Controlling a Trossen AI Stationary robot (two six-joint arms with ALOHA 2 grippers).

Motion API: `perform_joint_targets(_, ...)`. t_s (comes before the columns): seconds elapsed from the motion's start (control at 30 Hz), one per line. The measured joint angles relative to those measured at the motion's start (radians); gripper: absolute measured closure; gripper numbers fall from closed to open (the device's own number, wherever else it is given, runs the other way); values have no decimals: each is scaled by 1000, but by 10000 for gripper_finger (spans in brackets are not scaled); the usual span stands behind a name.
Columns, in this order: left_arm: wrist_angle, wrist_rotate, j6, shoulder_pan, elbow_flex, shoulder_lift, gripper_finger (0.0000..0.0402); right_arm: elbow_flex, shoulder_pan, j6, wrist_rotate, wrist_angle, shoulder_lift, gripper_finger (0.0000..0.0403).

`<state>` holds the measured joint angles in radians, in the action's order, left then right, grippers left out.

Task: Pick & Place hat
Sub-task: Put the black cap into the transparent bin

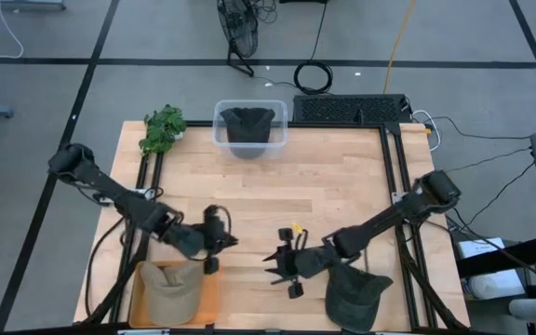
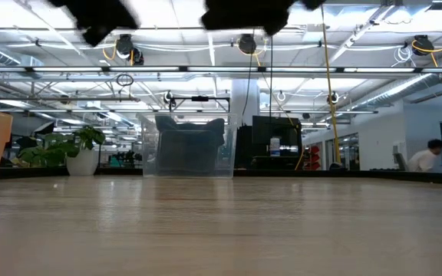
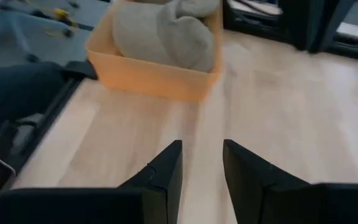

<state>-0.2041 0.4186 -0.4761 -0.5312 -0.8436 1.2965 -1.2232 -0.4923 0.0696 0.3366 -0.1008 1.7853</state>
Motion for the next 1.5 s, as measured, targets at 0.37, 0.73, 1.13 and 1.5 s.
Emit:
perform_joint_targets(0.37,255,107,202,165,-2,0,391,227,-134,184,227,65,-237,310)
perform_joint_targets(0.73,274,82,221,181,-1,20,344,341,-186,435,119,174,-343,310)
perform_joint_targets(1.13,289,83,272,180,-1,17,369,256,-298,938,-139,562,-372,306)
perform_joint_targets(1.5,315,83,272,180,-1,17,356,256,-397,1226,-290,680,-372,240)
